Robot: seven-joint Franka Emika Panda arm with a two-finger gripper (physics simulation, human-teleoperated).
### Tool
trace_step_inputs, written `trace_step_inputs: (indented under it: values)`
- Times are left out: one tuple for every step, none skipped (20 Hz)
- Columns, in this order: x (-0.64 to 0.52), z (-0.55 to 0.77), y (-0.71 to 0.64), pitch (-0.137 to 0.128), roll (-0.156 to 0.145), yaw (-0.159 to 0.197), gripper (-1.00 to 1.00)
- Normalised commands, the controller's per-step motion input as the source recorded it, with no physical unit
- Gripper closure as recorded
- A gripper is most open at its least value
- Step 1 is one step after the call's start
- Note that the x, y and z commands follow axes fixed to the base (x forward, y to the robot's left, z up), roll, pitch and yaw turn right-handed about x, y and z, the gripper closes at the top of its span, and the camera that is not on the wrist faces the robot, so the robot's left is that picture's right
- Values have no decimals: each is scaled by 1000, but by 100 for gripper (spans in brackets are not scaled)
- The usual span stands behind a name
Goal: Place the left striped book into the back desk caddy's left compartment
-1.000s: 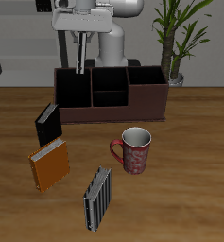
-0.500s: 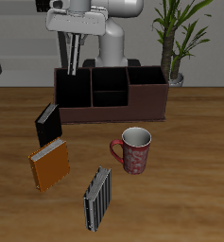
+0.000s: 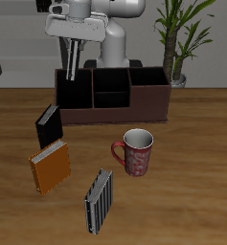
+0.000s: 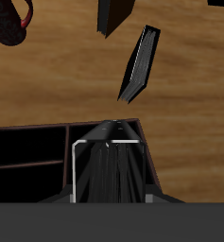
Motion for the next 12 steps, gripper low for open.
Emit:
trace_step_inputs:
  values:
    - [-18,-233,-43,5,-22,-41,100]
    - [-23,-149,60,4,7,25,100]
    - [-96,-292,54,28,14,-42,100]
    - [-71,-119,112,-10,12,23,100]
    - [-58,-92,50,0,14,-2,100]
    - [-49,-120,40,-7,-20,-33,100]
    - [-37,-124,39,11,7,-8,100]
    - [-33,-86,14,-3,5,-9,100]
    - [-23,-74,-30,-1,-21,-22,100]
    - [-53,-124,-76,13,-41,-53,100]
    - [-28,-112,30,1,24,4,100]
    - [-4,-92,-14,-6,-11,24,100]
